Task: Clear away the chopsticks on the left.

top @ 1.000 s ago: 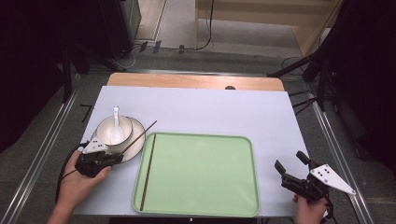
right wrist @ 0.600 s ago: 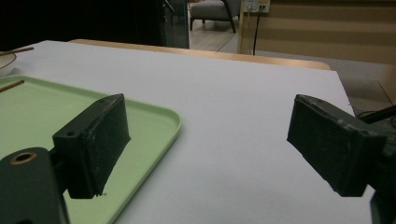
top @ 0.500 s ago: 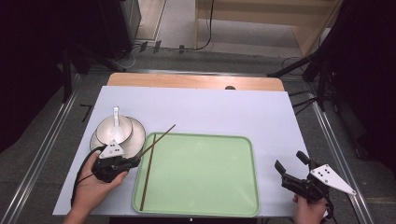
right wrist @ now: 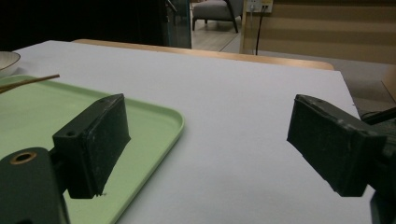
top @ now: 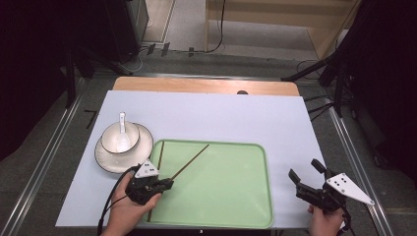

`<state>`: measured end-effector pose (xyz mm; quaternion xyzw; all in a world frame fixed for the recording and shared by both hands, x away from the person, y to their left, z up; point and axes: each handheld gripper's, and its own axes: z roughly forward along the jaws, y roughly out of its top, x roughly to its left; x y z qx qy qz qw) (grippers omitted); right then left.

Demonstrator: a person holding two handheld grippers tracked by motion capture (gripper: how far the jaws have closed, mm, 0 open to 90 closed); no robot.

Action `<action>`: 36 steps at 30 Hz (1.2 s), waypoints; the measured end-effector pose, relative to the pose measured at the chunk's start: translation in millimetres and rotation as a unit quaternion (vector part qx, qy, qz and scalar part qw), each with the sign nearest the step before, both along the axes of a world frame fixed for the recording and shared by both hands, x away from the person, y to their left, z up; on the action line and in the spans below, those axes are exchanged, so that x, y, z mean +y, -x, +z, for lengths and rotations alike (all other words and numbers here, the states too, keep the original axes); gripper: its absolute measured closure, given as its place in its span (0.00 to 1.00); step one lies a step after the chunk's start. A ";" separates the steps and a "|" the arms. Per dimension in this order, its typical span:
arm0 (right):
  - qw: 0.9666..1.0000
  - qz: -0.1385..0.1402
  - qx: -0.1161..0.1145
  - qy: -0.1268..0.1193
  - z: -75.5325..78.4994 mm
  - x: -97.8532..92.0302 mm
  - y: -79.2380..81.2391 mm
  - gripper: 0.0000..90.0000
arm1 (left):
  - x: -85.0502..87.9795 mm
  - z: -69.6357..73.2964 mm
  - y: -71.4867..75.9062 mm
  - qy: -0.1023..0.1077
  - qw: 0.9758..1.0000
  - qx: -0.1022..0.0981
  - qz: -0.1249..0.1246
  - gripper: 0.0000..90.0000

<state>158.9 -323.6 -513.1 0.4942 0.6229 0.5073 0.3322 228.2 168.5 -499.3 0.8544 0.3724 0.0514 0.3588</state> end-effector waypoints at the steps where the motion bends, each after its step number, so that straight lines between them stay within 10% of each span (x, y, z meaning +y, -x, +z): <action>1: 1.000 0.000 0.000 -0.001 0.1 -0.1 0.2 0.14 | -7.0 -3.3 4.2 0.001 1.000 0.004 -0.004 0.95; 27: 1.000 0.000 -0.002 0.002 0.8 0.6 1.1 0.14 | -32.9 -17.8 24.4 -0.020 1.000 0.009 0.020 0.93; 36: 1.000 0.000 -0.002 0.002 1.4 1.7 1.6 0.14 | -31.5 -15.7 20.3 -0.015 1.000 0.008 0.013 0.79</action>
